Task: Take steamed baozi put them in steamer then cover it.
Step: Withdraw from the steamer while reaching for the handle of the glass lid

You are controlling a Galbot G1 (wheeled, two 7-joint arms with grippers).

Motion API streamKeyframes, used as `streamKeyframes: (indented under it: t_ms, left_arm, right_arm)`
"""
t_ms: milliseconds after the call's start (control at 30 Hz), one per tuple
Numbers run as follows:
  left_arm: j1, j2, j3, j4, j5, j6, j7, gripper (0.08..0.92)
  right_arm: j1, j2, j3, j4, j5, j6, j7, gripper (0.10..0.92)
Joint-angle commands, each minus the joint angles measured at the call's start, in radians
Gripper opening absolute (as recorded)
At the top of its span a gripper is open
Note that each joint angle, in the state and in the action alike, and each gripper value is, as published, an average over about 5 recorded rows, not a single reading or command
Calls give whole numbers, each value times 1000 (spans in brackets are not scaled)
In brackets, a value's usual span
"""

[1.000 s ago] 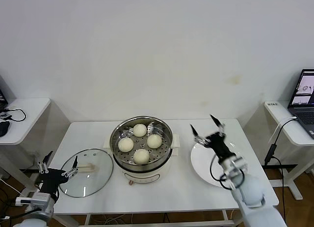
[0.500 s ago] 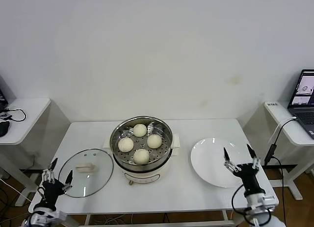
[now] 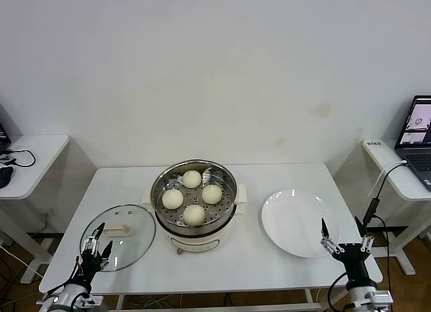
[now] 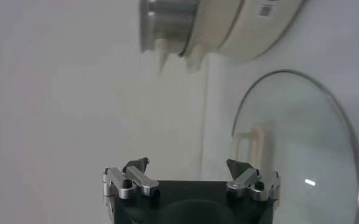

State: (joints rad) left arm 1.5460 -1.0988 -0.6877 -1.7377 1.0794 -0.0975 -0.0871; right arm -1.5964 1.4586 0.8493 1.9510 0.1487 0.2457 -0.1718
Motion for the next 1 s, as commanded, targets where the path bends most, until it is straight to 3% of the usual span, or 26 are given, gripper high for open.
streamKeyframes:
  t_ms: [33,1000]
  left_arm:
    - [-146,32,61,164,66,-23,-7,823]
    - [-299,62,125,289,39,-9,20,823]
  right_arm:
    - [-44,28,37,15,-11,13,-4,823]
    - [-53,51,53,20,-25,15,-16,823]
